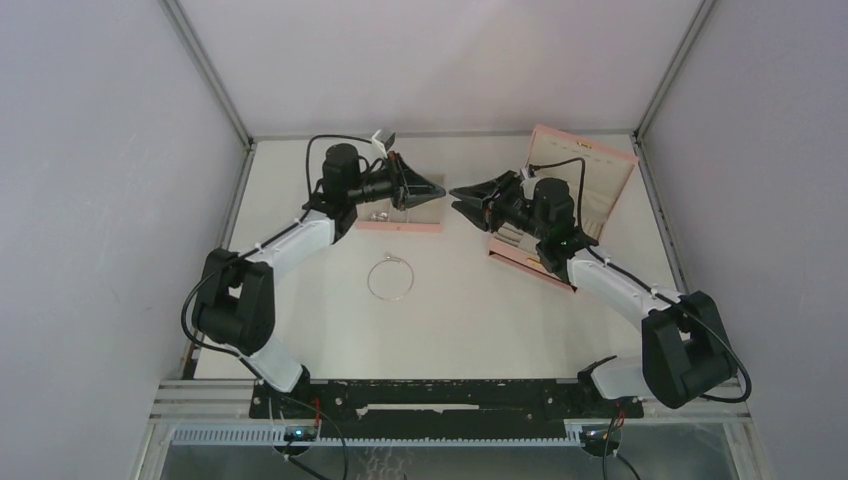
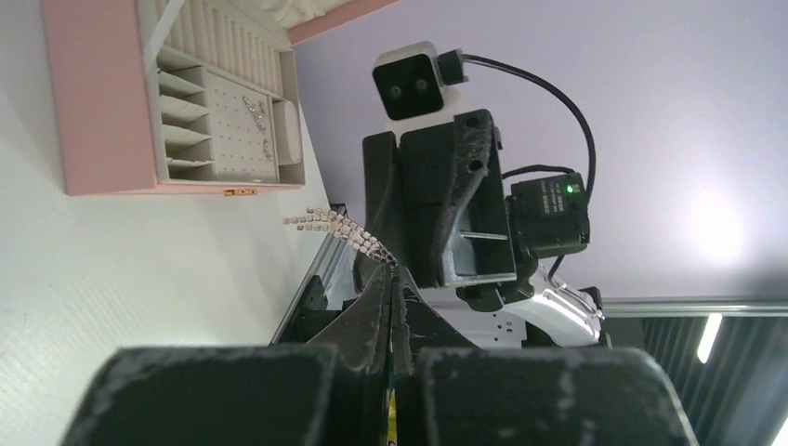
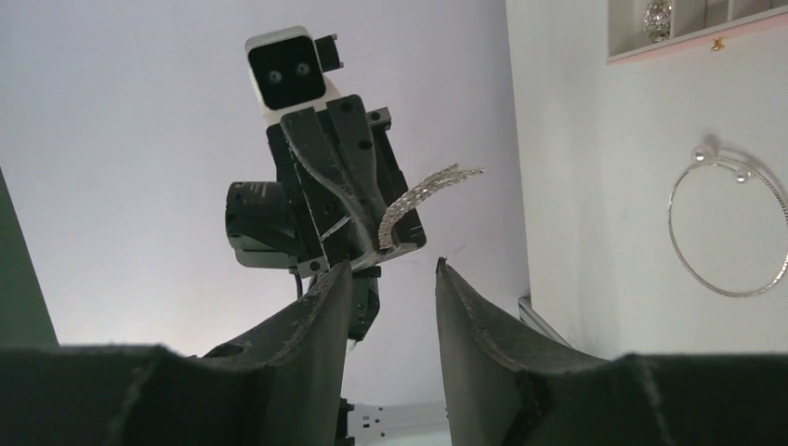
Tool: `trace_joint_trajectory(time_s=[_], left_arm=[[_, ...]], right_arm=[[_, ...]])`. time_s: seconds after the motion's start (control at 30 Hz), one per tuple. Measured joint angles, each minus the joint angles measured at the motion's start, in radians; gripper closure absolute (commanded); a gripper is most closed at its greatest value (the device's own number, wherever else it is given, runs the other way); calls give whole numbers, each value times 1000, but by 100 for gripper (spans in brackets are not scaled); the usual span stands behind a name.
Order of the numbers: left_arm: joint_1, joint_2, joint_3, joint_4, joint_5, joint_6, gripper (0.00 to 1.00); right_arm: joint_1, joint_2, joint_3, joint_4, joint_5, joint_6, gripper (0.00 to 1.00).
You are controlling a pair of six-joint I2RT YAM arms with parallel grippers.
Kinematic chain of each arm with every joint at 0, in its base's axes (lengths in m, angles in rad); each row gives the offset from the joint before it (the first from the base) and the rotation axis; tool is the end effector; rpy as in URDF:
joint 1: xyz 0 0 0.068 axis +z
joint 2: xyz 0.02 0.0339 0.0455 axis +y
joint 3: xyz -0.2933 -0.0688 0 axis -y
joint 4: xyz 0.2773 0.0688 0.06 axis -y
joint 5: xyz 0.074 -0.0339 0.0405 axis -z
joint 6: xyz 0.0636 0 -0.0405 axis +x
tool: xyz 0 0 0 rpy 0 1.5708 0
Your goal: Organize the mixed jewelry
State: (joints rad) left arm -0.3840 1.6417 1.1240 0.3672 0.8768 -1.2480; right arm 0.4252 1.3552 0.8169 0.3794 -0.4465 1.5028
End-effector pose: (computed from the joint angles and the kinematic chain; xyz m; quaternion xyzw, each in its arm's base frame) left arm 0.3756 -0.2045 0.3038 -0.0361 0.7394 -0.6505 0.1700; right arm 0.3128 0.1718 0.2886 0.2575 0.7107 0.6158 0.2224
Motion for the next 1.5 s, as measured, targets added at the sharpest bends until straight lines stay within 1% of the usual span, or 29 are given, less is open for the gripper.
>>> trace_joint_trajectory(time_s=[0.23,0.73,1.23,1.5], left_arm=[[0,-6,-19,65,29,-1,100],[0,-5,-28,118,53,0,100],[0,11,-28,126,55,0,100],[0,11,-28,127,56,1,100]], right_arm=[[-13,9,0,16,-4,34,55],[-12,61,0,87,-51,77,58],[-11,81,0,156,-88,104,68],[-12,84,0,156,-91,105,66]])
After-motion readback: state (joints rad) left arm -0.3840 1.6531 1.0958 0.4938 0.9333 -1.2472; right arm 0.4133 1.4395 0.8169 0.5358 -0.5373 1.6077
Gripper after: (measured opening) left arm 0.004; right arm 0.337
